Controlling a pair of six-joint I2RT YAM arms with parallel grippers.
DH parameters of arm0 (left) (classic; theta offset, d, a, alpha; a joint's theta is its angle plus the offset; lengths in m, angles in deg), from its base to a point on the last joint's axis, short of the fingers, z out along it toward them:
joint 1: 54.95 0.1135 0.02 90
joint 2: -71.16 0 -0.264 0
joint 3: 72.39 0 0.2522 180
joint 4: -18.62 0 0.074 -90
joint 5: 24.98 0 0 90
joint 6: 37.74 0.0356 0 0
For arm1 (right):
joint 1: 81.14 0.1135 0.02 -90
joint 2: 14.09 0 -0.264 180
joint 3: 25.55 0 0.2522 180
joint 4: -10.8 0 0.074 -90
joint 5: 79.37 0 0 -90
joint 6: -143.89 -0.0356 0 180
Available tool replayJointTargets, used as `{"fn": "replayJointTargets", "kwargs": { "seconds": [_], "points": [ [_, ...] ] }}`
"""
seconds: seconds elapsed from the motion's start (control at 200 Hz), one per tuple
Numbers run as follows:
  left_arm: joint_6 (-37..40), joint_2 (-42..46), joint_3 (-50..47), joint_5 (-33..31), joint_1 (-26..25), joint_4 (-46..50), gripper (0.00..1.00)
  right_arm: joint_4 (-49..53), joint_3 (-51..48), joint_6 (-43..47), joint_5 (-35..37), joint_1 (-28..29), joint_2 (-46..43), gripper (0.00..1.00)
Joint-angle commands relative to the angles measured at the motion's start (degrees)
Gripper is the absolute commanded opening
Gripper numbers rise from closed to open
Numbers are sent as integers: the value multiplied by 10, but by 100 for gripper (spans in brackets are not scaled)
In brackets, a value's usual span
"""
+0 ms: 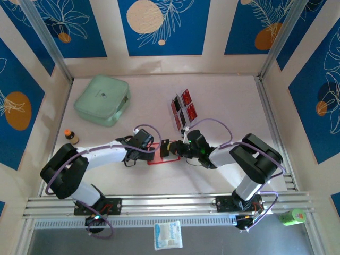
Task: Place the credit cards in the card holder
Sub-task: Insert the credit card into the card slot.
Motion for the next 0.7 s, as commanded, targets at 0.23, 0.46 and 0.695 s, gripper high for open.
{"fn": "replayJointTargets", "kwargs": {
  "seconds": [0.23,0.46,0.695],
  "points": [
    [-8,12,-7,-8,4,9,100,-21,-17,3,-17,3,12,0],
    [-7,15,-6,-12,4,11,100,-1,-19,2,-23,3,6,0],
    [-8,9,-11,-11,4,7,100,26,-10,2,-40,2,6,0]
  ]
}}
